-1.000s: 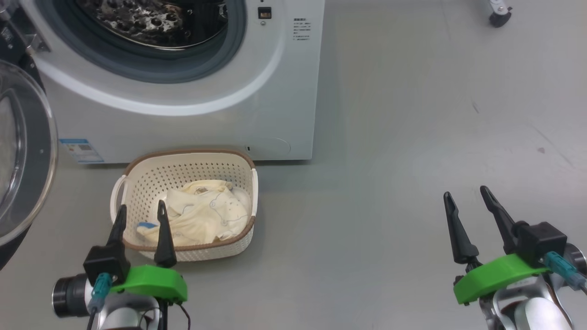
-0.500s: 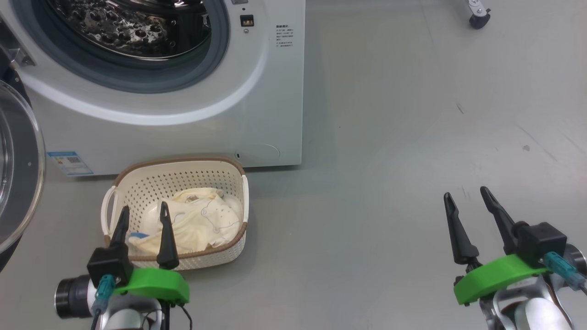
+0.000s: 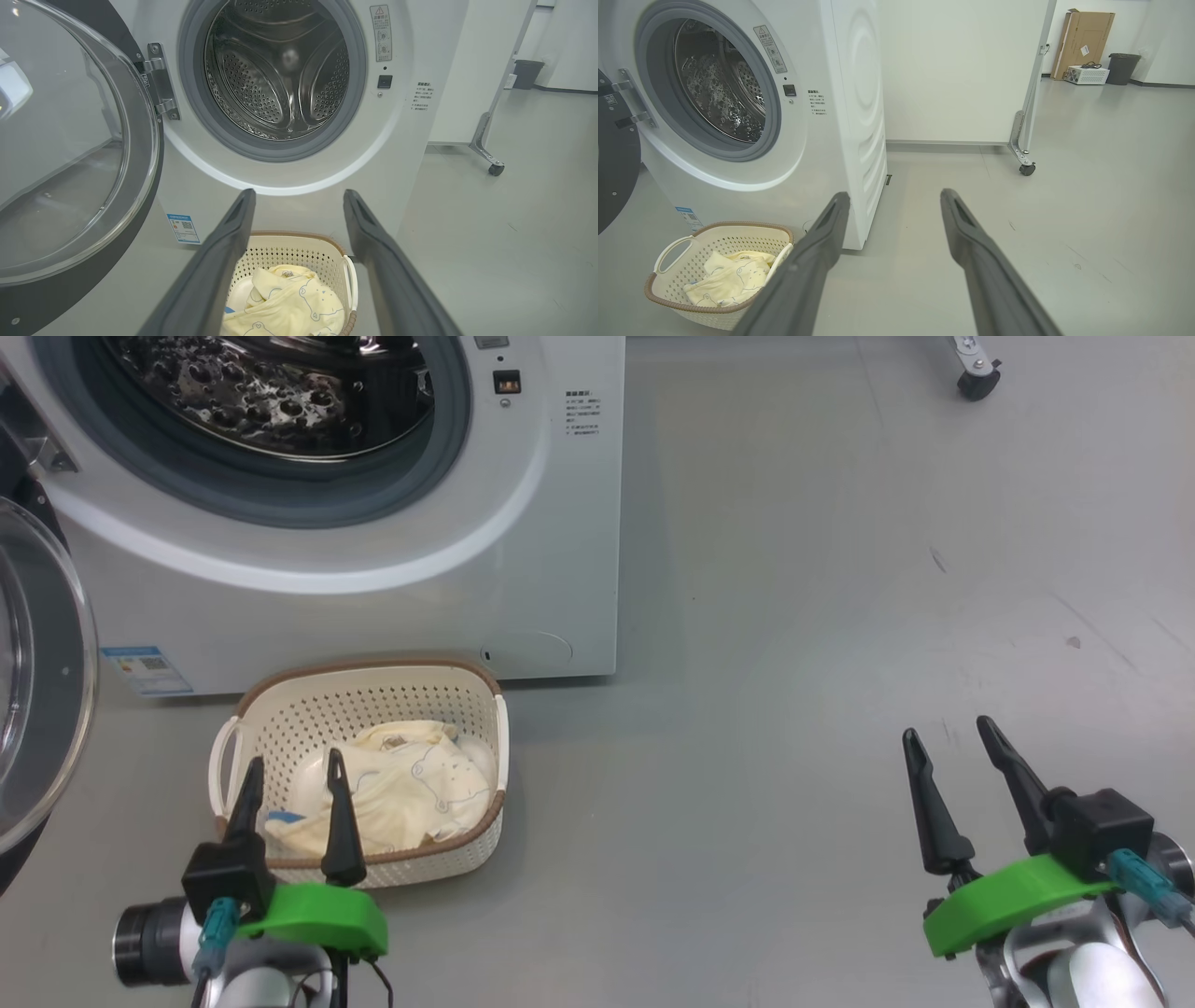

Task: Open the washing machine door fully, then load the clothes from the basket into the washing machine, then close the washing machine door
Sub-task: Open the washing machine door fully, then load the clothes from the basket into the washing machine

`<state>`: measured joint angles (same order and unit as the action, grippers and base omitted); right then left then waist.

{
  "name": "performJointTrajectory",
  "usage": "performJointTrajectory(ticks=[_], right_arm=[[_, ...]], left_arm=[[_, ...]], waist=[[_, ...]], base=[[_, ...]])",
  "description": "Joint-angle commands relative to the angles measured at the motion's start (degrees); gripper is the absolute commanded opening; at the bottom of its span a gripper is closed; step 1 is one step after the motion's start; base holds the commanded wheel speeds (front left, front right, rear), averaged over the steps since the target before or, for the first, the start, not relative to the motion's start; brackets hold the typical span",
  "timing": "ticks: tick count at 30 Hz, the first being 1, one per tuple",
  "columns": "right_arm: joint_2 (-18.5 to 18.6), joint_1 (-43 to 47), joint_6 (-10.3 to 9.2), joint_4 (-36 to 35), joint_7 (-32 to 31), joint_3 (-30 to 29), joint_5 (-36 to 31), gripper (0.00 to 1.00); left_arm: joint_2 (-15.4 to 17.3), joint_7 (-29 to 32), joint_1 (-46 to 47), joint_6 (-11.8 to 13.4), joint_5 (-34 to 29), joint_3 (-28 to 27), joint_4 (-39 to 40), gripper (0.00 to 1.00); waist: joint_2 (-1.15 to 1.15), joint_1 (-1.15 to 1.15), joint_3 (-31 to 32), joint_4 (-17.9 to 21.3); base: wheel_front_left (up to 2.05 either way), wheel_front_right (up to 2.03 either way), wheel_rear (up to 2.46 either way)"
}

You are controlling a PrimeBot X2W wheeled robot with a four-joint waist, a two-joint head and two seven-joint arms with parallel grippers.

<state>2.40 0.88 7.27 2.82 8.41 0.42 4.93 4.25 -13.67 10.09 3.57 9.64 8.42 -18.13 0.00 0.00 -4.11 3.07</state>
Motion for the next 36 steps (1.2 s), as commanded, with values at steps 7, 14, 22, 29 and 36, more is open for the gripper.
performJointTrajectory(ticks=[7, 14, 22, 29, 36], right_arm=[[0.48, -1.39, 0.22, -1.91, 0.60, 1.04, -0.16, 1.00], [0.48, -1.55, 0.22, -1.95, 0.72, 0.92, -0.03, 1.00], [0.48, -1.74, 0.22, -1.86, 0.78, 0.86, 0.11, 1.00], [0.48, -1.94, 0.22, -1.52, 0.88, 0.95, 0.16, 1.00], [0.48, -2.34, 0.22, -1.27, 0.96, 0.99, 0.17, 1.00]], left_arm=[[1.96, -0.90, 0.87, 0.41, -0.93, -1.03, 2.69, 1.00], [2.06, -0.44, 1.03, 0.93, -0.62, -0.96, 2.68, 1.00], [2.10, -0.60, 1.55, 1.39, -0.31, -0.73, 2.62, 1.00], [2.24, -0.68, 1.72, 1.42, 0.12, -0.49, 2.14, 1.00], [2.35, -0.66, 1.97, 1.69, 0.32, -0.10, 1.98, 1.00]], waist=[[0.00, 0.00, 0.27, 0.20], [0.00, 0.00, -0.16, 0.28], [0.00, 0.00, -0.40, 0.17], [0.00, 0.00, -0.29, 0.18], [0.00, 0.00, -0.61, 0.16]], base=[[0.82, -0.82, 0.00], [1.71, -1.71, 0.00], [1.35, -1.33, -0.02], [0.35, -0.35, 0.00], [0.00, 0.00, 0.00]])
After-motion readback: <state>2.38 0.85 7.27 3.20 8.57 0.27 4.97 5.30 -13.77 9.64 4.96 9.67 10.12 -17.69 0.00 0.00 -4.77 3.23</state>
